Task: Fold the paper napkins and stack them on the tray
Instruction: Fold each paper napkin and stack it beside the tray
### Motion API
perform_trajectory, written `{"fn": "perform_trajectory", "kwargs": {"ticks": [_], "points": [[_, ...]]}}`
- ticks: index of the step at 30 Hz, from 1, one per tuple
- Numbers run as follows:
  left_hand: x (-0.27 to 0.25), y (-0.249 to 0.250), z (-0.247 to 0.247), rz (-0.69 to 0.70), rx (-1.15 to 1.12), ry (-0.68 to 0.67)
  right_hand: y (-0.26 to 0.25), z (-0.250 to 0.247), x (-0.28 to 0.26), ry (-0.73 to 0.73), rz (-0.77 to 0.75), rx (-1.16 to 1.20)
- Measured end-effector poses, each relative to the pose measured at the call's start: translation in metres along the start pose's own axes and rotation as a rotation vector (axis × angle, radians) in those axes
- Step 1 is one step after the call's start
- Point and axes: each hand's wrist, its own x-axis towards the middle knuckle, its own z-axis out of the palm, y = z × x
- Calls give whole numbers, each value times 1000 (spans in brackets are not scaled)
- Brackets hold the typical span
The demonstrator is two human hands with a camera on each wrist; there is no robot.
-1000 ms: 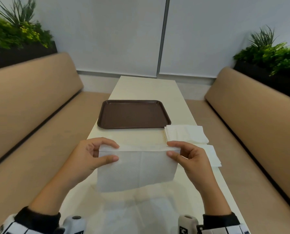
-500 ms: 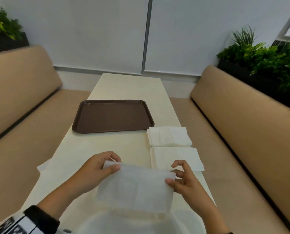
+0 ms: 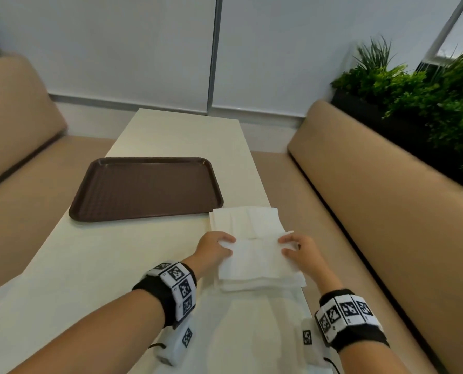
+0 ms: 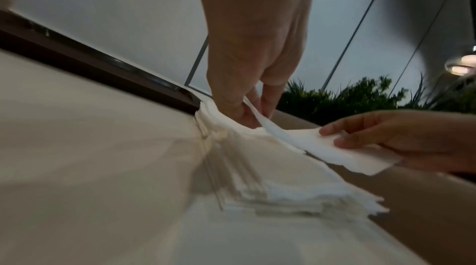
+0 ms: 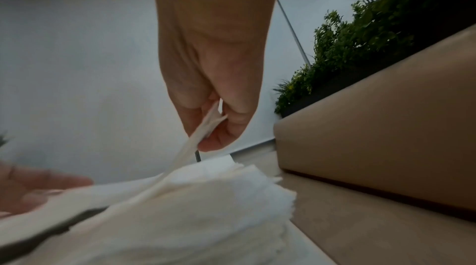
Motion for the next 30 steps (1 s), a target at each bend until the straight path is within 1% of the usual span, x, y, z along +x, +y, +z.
{"fn": "perform_trajectory", "kwargs": {"ticks": [3, 5, 8, 10, 12, 14, 15, 16, 18, 20, 27, 30], "points": [[8, -12, 14, -30, 128, 24, 11, 8, 11, -45, 25, -165], [8, -16, 19, -15, 176, 44, 15, 13, 12, -31, 30, -222], [7, -20, 20, -3, 235, 82, 22, 21, 8, 32, 4, -286], [4, -19, 19, -32, 254, 126, 26, 22, 3, 118, 4, -300], [0, -16, 18, -158, 254, 152, 30, 21, 2, 183, 53, -269], [-4, -12, 18, -331, 243, 125, 31, 21, 2, 125, 182, -202], [-6, -11, 19, -394, 222, 101, 31, 23, 2, 71, 229, -157], [-6, -11, 20, -426, 190, 82, 30, 26, 2, 32, 257, -110], [-6, -11, 23, -436, 126, 54, 28, 32, 3, 17, 261, -54], [-5, -11, 24, -433, 111, 46, 22, 34, 4, 4, 267, -50], [-2, -9, 26, -424, 145, 30, 18, 30, 8, -46, 274, -153], [-1, -8, 25, -421, 101, 44, 21, 26, 9, -51, 278, -148]]}}
